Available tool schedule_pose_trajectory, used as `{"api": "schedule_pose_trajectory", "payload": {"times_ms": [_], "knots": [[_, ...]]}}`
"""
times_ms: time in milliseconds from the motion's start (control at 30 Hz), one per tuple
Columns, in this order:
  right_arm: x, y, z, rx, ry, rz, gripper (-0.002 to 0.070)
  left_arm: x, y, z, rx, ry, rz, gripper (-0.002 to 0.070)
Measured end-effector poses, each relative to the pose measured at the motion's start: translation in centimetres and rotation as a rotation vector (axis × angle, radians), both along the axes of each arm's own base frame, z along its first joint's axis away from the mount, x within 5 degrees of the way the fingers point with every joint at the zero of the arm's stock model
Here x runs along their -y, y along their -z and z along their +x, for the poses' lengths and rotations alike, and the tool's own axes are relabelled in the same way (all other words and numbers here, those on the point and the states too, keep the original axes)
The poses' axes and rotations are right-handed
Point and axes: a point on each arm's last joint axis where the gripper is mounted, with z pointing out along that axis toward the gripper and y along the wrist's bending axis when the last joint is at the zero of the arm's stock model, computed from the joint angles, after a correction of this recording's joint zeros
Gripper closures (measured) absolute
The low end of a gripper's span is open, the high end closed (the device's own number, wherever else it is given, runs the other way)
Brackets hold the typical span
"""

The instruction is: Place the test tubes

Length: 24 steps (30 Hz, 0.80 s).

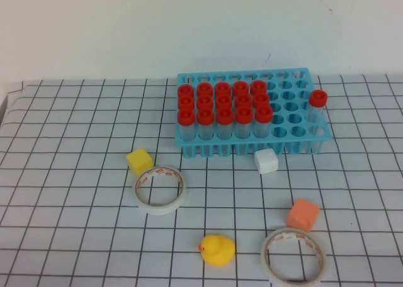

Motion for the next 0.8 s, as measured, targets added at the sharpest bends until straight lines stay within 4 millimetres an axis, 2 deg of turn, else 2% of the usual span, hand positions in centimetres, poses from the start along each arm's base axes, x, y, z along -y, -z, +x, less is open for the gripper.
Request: {"api": "schedule_pose_trajectory", "payload": {"times_ms": [300, 433, 600, 800], "knots": [[0.0, 0.0, 0.0, 0.000, 0.000, 0.000, 0.0678, -1.0, 0.4, -0.1, -0.041, -0.244, -0.018, 0.0676], [0.0, 0.0, 0.0, -0.002, 0.000, 0.000, 0.0678, -1.2, 1.7, 0.3, -0.058, -0.312, -0.011, 0.0676], [0.0, 0.0, 0.0, -0.002, 0.000, 0.000, 0.0678, -1.3, 4.5, 0.9, -0.055, -0.332, -0.033, 0.0676], [0.0, 0.0, 0.0, -0.002, 0.000, 0.000, 0.0678, -1.2, 4.5, 1.0, -0.030, -0.296, 0.086, 0.0676]]}}
